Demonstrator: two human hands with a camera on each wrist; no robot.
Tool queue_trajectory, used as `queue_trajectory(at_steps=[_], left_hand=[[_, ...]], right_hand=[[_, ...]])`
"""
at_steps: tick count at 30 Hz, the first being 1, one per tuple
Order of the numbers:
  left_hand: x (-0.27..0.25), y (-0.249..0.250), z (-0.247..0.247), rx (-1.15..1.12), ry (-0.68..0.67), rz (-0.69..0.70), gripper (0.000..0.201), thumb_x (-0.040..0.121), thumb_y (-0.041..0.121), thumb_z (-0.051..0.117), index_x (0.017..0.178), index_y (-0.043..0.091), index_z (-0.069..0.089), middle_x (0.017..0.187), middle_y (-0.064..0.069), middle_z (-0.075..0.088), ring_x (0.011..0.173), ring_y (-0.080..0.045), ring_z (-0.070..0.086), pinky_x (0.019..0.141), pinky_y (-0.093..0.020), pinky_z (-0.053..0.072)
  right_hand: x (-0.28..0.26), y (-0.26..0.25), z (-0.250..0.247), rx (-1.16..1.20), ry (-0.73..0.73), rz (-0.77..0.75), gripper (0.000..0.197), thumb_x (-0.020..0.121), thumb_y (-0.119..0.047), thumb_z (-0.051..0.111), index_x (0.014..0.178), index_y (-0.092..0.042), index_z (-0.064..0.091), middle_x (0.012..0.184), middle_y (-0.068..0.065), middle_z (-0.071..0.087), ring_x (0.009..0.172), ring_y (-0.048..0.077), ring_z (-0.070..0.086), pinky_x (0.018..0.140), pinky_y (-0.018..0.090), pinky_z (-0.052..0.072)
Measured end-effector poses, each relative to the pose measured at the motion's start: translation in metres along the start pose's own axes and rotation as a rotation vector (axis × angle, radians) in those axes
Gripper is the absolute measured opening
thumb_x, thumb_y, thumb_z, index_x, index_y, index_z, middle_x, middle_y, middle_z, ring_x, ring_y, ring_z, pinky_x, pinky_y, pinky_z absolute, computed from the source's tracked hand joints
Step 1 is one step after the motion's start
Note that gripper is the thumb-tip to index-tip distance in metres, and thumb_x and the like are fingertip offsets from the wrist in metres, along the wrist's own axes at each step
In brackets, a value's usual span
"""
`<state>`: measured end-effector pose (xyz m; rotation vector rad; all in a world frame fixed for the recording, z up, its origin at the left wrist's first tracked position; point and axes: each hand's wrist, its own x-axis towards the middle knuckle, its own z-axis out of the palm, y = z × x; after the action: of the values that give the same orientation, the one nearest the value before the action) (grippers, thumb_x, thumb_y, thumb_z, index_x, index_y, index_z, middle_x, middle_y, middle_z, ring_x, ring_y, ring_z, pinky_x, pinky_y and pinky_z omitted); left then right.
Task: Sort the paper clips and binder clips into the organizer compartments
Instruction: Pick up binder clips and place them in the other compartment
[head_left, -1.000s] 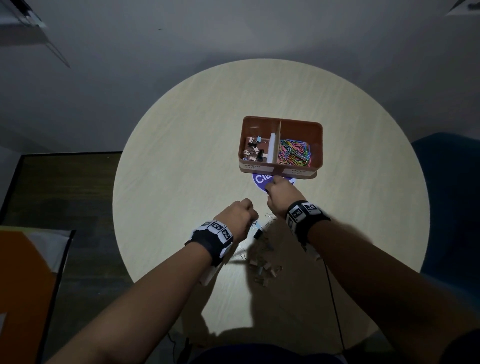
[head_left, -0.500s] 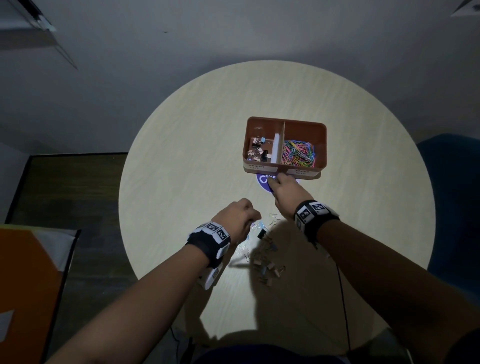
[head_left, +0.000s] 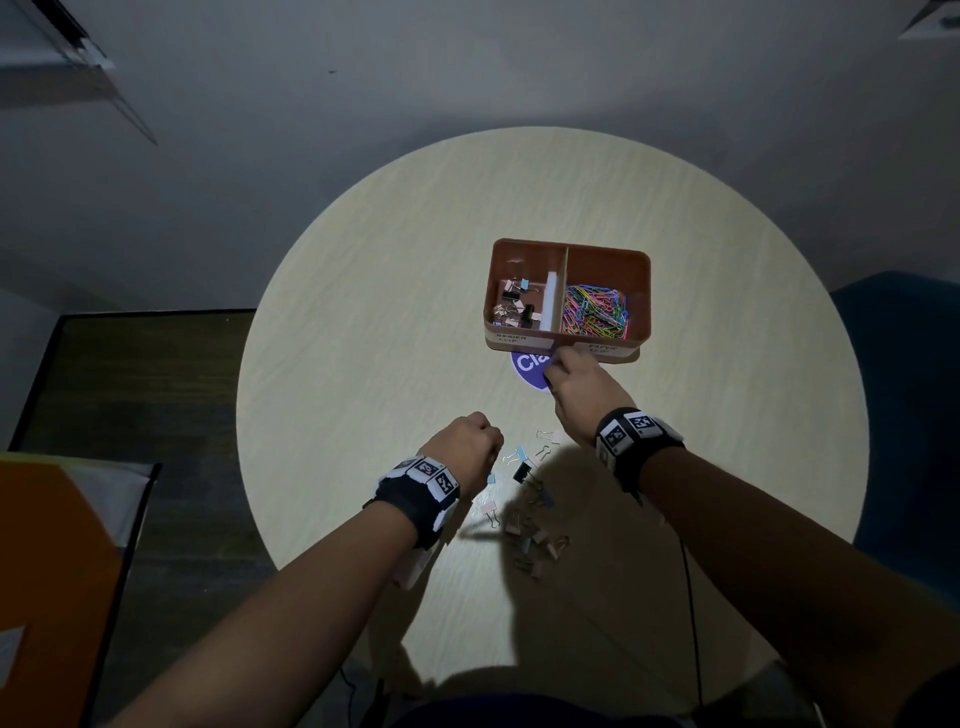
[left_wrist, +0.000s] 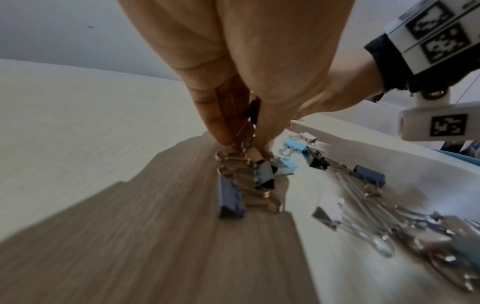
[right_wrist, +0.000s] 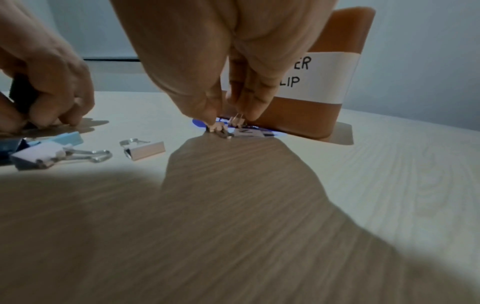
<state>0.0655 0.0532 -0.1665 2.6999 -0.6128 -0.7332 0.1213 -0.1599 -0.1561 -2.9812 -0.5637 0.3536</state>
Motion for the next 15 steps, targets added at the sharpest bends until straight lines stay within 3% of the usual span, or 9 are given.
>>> queue_trajectory(at_steps=[5, 12, 15], left_hand=[[-0.001, -0.003, -0.004, -0.042, -0.023, -0.014, 0.022, 0.084, 0.005, 0.057, 0.102, 0.015, 0.065, 0.107, -0.005, 0.054, 0.086, -0.025, 0.059, 0.076, -0.036, 0.054], [-0.001, -0.003, -0.005, -0.054, -0.021, -0.022, 0.018, 0.089, 0.010, 0.057, 0.105, 0.016, 0.064, 0.110, -0.004, 0.054, 0.089, -0.024, 0.059, 0.078, -0.036, 0.054], [-0.001, -0.003, -0.006, -0.063, -0.016, -0.020, 0.017, 0.092, 0.014, 0.056, 0.107, 0.017, 0.063, 0.112, -0.004, 0.054, 0.091, -0.024, 0.060, 0.080, -0.036, 0.053]], right_hand=[[-0.003, 0.002, 0.006, 0.016, -0.044, 0.009, 0.036, 0.090, -0.005, 0.060, 0.126, -0.004, 0.060, 0.140, 0.016, 0.047, 0.131, 0.034, 0.040, 0.106, 0.045, 0.046], [-0.014, 0.001, 0.004, 0.107, -0.012, -0.002, 0.027, 0.092, -0.005, 0.055, 0.118, -0.007, 0.063, 0.124, 0.013, 0.054, 0.115, 0.031, 0.048, 0.094, 0.041, 0.050], [-0.015, 0.004, 0.001, 0.105, 0.022, 0.035, 0.037, 0.087, -0.008, 0.062, 0.124, -0.010, 0.060, 0.134, 0.014, 0.050, 0.123, 0.033, 0.044, 0.100, 0.043, 0.047]])
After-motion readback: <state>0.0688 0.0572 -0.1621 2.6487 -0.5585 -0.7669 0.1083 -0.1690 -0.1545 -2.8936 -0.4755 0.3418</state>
